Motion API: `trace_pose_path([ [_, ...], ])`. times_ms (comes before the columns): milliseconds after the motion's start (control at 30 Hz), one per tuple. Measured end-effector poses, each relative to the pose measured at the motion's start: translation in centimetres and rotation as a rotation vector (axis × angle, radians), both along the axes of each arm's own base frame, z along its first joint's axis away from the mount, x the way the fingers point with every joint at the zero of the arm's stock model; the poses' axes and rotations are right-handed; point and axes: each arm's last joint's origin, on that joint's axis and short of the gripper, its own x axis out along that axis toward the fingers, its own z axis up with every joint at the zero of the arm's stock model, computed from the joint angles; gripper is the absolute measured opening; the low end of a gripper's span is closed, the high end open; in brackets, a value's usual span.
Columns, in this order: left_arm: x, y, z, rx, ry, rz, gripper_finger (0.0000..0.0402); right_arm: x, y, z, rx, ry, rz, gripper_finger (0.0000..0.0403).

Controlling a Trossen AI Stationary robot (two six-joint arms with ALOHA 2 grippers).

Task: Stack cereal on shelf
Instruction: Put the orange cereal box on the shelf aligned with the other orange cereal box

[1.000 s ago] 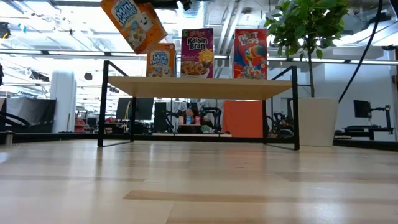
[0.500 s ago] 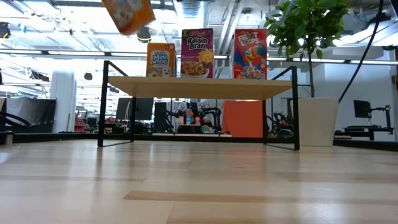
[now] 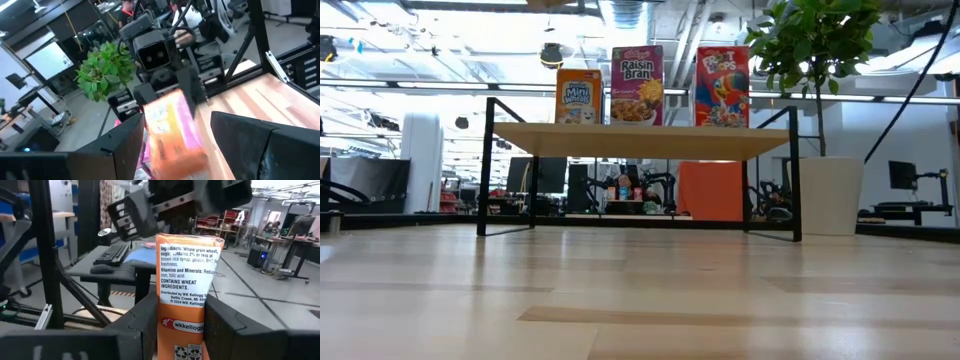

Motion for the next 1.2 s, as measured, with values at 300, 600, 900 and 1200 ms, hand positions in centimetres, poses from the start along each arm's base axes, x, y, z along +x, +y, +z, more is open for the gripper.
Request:
trace_pose_path([
  [300, 0.1, 0.0, -1.6, -0.064, -0.016, 0.007, 0.0225, -1.4, 0.4, -0.5, 0.048, -0.108, 0.009, 0.0144],
  [600, 0.5, 0.0, -1.7, -0.098, -0.010, 0.035, 0.0225, -1.2, 1.3, -0.8, 0.039, -0.099, 0.016, 0.0144],
  [900, 0.7, 0.0, -1.8, -0.119, -0.003, 0.035, 0.0225, -1.2, 2.2, -0.9, 0.040, -0.091, 0.027, 0.0138],
  [1200, 0.8, 0.0, -2.0, -0.118, 0.004, 0.048, 0.0225, -1.1, 3.2, -1.3, 0.040, -0.056, 0.039, 0.0142],
])
